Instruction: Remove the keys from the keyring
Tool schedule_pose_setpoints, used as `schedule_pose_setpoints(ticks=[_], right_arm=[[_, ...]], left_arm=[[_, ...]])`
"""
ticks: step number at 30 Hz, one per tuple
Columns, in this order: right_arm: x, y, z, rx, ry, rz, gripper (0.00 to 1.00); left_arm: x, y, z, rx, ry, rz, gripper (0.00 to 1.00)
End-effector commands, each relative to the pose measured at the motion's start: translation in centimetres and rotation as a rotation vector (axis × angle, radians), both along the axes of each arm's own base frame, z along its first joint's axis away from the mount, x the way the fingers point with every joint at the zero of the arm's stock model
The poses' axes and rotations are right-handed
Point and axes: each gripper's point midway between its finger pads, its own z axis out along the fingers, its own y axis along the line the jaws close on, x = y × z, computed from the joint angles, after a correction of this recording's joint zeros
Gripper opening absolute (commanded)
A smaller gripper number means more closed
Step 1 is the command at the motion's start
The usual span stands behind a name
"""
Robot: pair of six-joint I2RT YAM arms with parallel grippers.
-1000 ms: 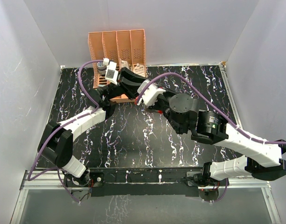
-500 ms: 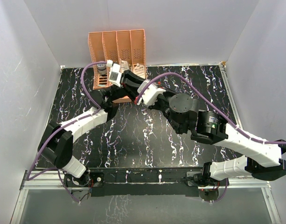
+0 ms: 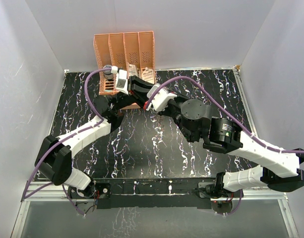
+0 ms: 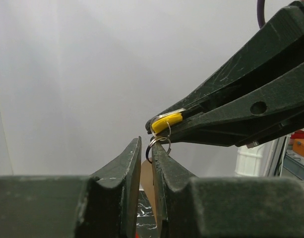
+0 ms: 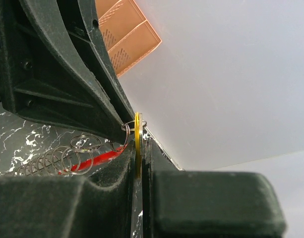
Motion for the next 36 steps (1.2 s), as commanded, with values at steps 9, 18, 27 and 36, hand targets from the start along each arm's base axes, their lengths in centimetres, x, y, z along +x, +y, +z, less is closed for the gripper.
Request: schedule_pose_setpoints(ticks=[9, 18, 27, 36], right_arm=[[-0.5, -0.6, 2.6, 0.108, -0.040, 0.016, 0.00], [-0.6, -0.9, 2.7, 0.113, -0.045, 0.016, 0.00], [-0.6, -1.1, 2.7, 0.115, -0.045, 0.014, 0.00], [-0.7, -1.1, 2.1, 0.128, -0.031, 0.014, 0.00]], left_arm=[[0.1, 0.4, 1.0, -0.030, -0.021, 0.049, 0.27], [1.0, 0.2, 0.5, -0.025, 0.013, 0.073, 0.30], [4.3, 0.5, -0.1, 0.040, 0.064, 0.258, 0.03], [4.8, 2.1, 1.5, -0.026, 0.002, 0.363, 0.00]])
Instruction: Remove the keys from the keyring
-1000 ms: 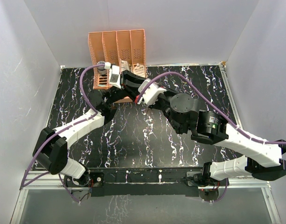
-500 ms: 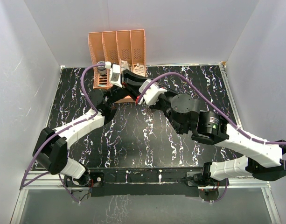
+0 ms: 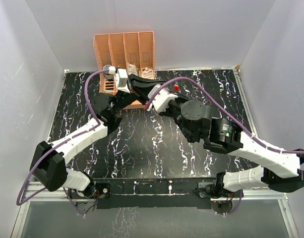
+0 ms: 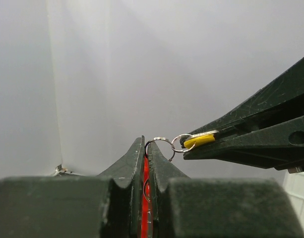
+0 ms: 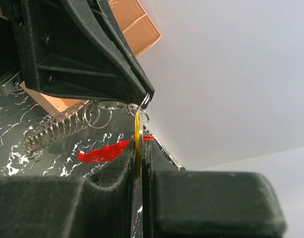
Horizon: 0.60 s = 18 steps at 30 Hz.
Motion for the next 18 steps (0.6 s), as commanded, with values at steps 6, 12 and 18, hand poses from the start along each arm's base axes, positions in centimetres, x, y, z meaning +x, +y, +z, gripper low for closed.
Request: schedule_pose_setpoints(ticks=[6, 12, 18], right_arm=[[-0.5, -0.7, 2.4, 0.193, -0.030, 0.000, 0.00], [0.0, -0.7, 3.0, 0.244, -0.047, -0.060, 0.00], [0.5, -0.4, 4.7, 0.251, -0.081, -0.086, 0.00]], left_arm=[[1.9, 2.2, 1.7, -0.077, -0.061, 0.173, 0.00], [2.9, 2.6, 1.7, -0.072, -0.098, 0.258, 0.00], [4.8, 2.9, 0.3, -0.020, -0.091, 0.375, 0.00]])
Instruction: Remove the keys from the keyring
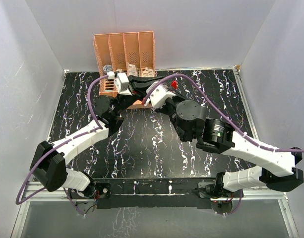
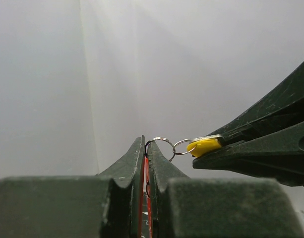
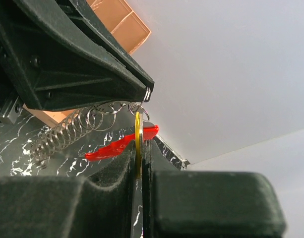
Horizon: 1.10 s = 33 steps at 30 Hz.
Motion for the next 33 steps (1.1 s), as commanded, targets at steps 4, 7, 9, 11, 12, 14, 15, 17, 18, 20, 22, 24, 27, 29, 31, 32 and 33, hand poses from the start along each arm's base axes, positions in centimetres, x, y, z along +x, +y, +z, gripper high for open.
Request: schedule_pose_setpoints(ticks=[4, 7, 9, 11, 12, 14, 15, 17, 18, 20, 22, 24, 27, 29, 31, 32, 33], right_arm=[[-0.2, -0.8, 5.7, 0.173, -0.085, -0.029, 0.00], [-0.2, -0.9, 6.2, 0.180, -0.088, -0.034, 0.00], [-0.2, -1.0, 6.4, 0.182, -0.092, -0.036, 0.00], [-0.2, -1.1, 6.7, 0.182, -0.099, -0.043, 0.00], [-0.2, -1.2, 6.9, 0.182, -0.104, -0.046, 0.00], [-0.2, -1.4, 7.5, 0.183, -0.113, -0.050, 0.00], [-0.2, -1.5, 7.8, 0.183, -0.118, -0.052, 0.00], [-0.2, -1.6, 8.5, 0.186, -0.129, -0.056, 0.00], [-0.2, -1.7, 8.8, 0.190, -0.134, -0.057, 0.00], [-0.3, -2.0, 9.5, 0.199, -0.144, -0.059, 0.00], [-0.3, -2.2, 10.2, 0.211, -0.153, -0.061, 0.00], [-0.4, -2.5, 11.1, 0.223, -0.161, -0.064, 0.00], [-0.3, -2.6, 11.7, 0.215, -0.165, -0.076, 0.00], [-0.2, -2.6, 11.9, 0.201, -0.169, -0.083, 0.00], [-0.2, -2.4, 12.0, 0.193, -0.172, -0.085, 0.00], [-0.1, -2.4, 12.0, 0.190, -0.173, -0.086, 0.00], [-0.1, -2.4, 12.0, 0.191, -0.175, -0.087, 0.00]], left_arm=[[4.9, 2.9, -1.0, 0.025, 0.020, 0.317, 0.00], [6.3, 3.2, -1.9, 0.059, 0.034, 0.390, 0.00], [7.1, 3.2, -2.5, 0.084, 0.044, 0.426, 0.00], [7.8, 3.3, -3.2, 0.111, 0.052, 0.460, 0.00], [8.0, 3.3, -3.5, 0.121, 0.057, 0.472, 0.00], [8.4, 3.4, -4.2, 0.142, 0.067, 0.489, 0.00], [8.6, 3.4, -4.4, 0.147, 0.071, 0.493, 0.00], [8.7, 3.3, -5.1, 0.161, 0.078, 0.495, 0.00], [8.8, 3.3, -5.3, 0.165, 0.081, 0.494, 0.00], [8.8, 3.1, -5.7, 0.175, 0.088, 0.492, 0.00], [8.9, 3.0, -6.3, 0.184, 0.098, 0.486, 0.00], [8.9, 2.9, -6.9, 0.189, 0.110, 0.479, 0.00], [9.0, 2.8, -7.5, 0.194, 0.125, 0.474, 0.00], [8.9, 2.7, -7.7, 0.196, 0.131, 0.468, 0.00], [8.8, 2.7, -7.8, 0.193, 0.131, 0.463, 0.00], [8.8, 2.7, -7.8, 0.193, 0.133, 0.460, 0.00], [8.7, 2.6, -7.8, 0.192, 0.132, 0.455, 0.00]])
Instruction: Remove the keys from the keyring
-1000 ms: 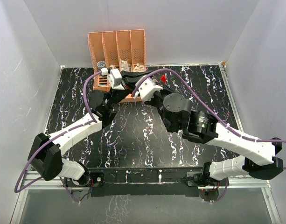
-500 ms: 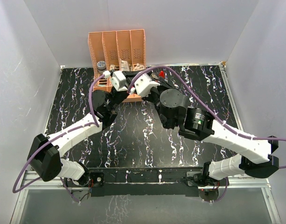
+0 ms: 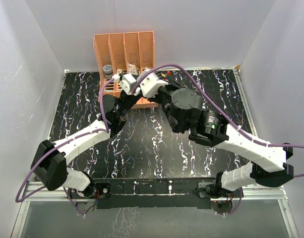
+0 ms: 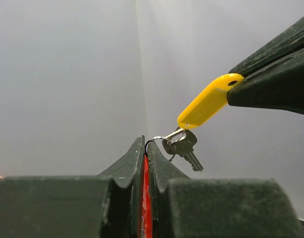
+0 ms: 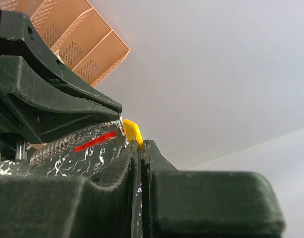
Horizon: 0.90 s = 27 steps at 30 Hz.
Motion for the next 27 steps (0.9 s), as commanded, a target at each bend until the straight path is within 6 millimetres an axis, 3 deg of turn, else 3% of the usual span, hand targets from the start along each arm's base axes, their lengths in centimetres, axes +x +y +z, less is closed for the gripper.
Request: schedule_pose_setpoints(ticks=[1, 14, 19, 23, 24, 25, 27], right_arm=[[-1.5, -3.8, 7.2, 0.223, -0.106, -0.031, 0.00], [-1.7, -4.6, 7.3, 0.250, -0.129, -0.030, 0.00], [-1.8, -4.2, 5.8, 0.299, -0.100, -0.011, 0.00], [-2.7, -3.7, 4.1, 0.449, -0.040, 0.098, 0.00], [-3.1, -3.8, 3.6, 0.491, -0.031, 0.122, 0.04], [-3.4, -4.4, 3.3, 0.539, -0.031, 0.136, 0.15], [-4.1, -5.4, 2.3, 0.625, -0.017, 0.164, 0.20]], left_arm=[[4.7, 1.9, -6.5, 0.103, 0.177, 0.167, 0.00], [3.3, 1.8, -6.2, 0.113, 0.133, 0.127, 0.00], [2.2, 1.8, -5.3, 0.151, 0.060, 0.108, 0.00], [0.4, 2.5, -3.1, 0.162, -0.042, 0.098, 0.00], [-0.3, 2.6, -2.8, 0.163, -0.067, 0.086, 0.00], [-1.0, 2.8, -2.3, 0.157, -0.089, 0.076, 0.00], [-2.3, 3.2, -1.6, 0.152, -0.126, 0.057, 0.00]])
